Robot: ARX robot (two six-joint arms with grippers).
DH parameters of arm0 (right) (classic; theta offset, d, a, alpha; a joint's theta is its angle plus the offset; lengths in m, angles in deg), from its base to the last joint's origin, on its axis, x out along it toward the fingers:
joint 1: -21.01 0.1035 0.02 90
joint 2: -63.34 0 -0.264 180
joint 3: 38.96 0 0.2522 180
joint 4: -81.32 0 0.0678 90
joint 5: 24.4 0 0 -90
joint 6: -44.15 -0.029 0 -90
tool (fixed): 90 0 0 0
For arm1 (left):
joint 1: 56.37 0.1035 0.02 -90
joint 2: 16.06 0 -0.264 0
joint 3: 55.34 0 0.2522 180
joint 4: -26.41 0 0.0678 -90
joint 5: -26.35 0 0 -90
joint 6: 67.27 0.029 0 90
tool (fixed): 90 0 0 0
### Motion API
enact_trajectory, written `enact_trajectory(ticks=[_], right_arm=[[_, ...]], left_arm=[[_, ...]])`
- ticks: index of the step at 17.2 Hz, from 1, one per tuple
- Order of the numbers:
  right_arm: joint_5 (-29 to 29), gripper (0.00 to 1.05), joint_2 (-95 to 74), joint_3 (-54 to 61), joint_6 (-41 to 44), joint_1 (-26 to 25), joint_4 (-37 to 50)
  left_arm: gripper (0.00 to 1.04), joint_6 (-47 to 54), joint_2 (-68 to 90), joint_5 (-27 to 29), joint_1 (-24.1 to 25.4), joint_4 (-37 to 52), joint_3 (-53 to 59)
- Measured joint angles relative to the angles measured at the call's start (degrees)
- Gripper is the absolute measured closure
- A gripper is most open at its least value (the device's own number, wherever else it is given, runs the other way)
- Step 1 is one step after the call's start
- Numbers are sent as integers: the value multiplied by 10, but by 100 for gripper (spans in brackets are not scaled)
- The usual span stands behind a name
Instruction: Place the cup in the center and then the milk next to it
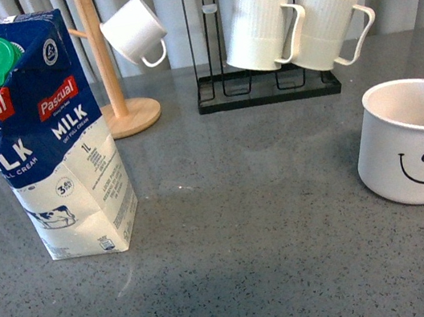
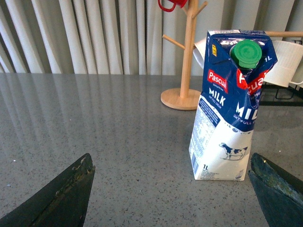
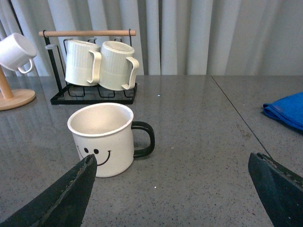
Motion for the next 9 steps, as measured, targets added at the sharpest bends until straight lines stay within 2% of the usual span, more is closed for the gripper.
enact_trajectory(ticks=[9], right_arm=[[0,7,0,0,0,0,0]], left_arm=[[7,0,0,0,0,0,0]])
